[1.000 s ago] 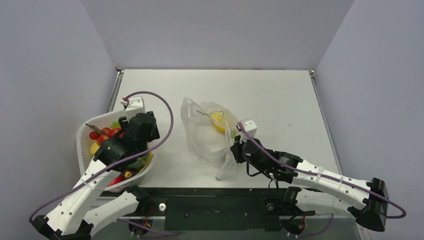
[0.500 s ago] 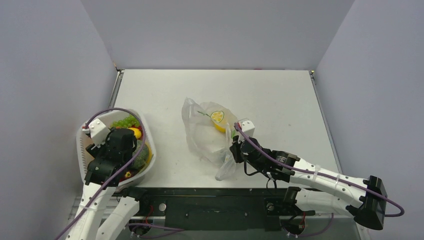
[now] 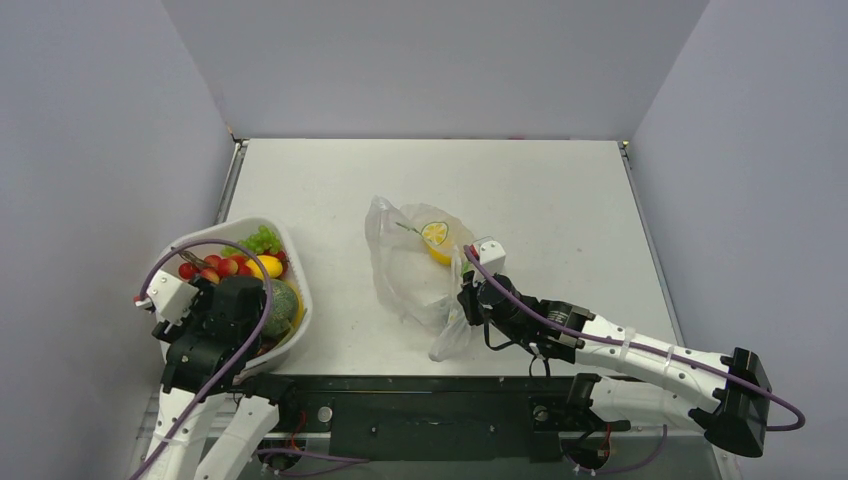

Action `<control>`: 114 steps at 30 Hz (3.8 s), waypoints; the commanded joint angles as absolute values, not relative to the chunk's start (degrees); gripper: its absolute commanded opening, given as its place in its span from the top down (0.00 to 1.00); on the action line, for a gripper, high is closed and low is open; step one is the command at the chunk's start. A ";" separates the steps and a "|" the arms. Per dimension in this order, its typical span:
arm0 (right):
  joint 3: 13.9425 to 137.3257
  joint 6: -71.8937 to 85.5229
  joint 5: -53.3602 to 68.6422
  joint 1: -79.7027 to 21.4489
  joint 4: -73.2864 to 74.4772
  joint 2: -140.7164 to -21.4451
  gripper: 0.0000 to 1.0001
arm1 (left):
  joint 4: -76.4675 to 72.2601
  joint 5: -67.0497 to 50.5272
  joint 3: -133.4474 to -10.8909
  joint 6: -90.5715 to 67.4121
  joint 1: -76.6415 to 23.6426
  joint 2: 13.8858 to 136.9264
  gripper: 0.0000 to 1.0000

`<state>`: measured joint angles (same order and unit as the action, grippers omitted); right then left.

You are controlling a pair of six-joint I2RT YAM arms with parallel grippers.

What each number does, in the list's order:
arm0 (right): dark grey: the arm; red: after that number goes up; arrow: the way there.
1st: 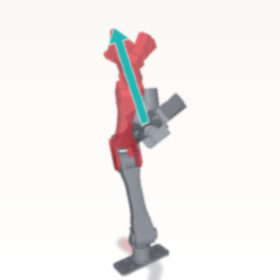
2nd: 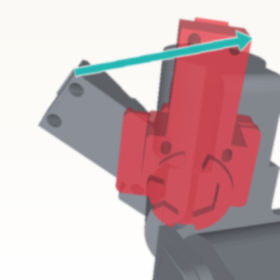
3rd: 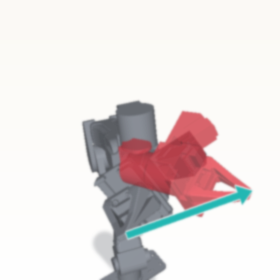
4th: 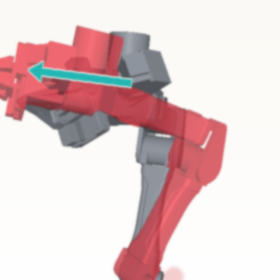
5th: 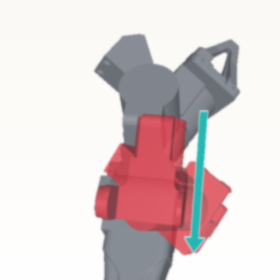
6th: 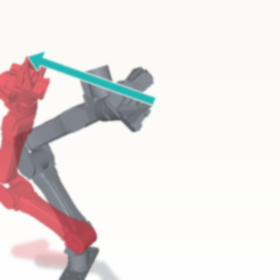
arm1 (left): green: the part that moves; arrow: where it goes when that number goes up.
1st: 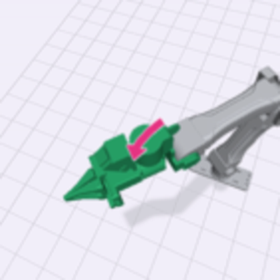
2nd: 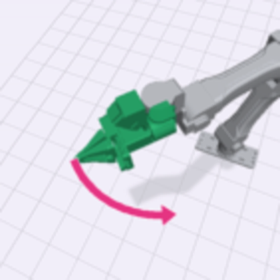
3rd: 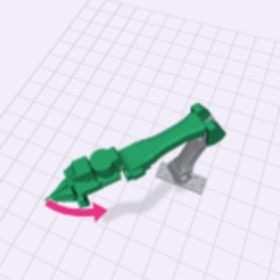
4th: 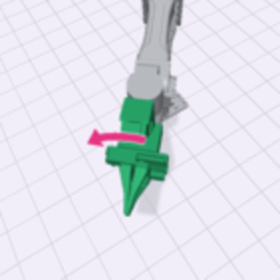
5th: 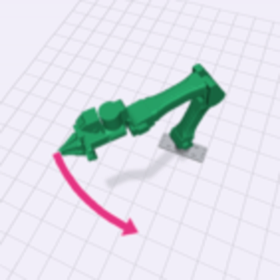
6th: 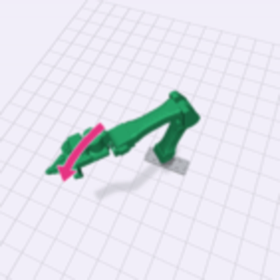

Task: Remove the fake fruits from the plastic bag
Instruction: Place the fake fruit in the bin, then adjust the plastic bag at the center of the board.

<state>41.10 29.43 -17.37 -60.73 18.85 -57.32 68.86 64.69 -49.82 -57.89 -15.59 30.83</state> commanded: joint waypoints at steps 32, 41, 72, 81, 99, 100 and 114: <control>51.47 24.92 -13.64 -60.01 14.61 -63.35 1.00 | 20.68 -13.72 -40.85 -32.74 -15.32 29.61 0.09; 55.24 21.20 -8.29 -60.20 10.35 -66.77 1.00 | 4.24 -27.65 -33.22 -39.59 -18.27 32.20 0.14; 41.39 28.71 -8.26 -65.33 16.98 -56.13 1.00 | 17.83 -4.42 -37.58 -29.41 -43.55 50.88 0.25; 41.53 28.99 -10.38 -65.28 17.40 -54.76 1.00 | 14.01 -0.48 -37.84 -30.35 -45.43 54.88 0.39; 43.75 28.60 -11.40 -65.37 17.91 -54.07 1.00 | 5.56 8.87 -44.44 -29.99 -47.90 74.42 0.46; 43.55 28.71 -11.41 -65.38 18.03 -54.02 1.00 | 5.77 7.45 -45.36 -29.89 -47.90 75.80 0.45; 41.97 29.09 -12.73 -65.30 18.71 -52.19 1.00 | 10.42 -14.22 -49.80 -25.37 -47.55 83.92 0.16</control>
<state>42.11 28.80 -10.98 -64.97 19.22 -53.08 10.37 -7.51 -47.72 -27.62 -47.53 84.25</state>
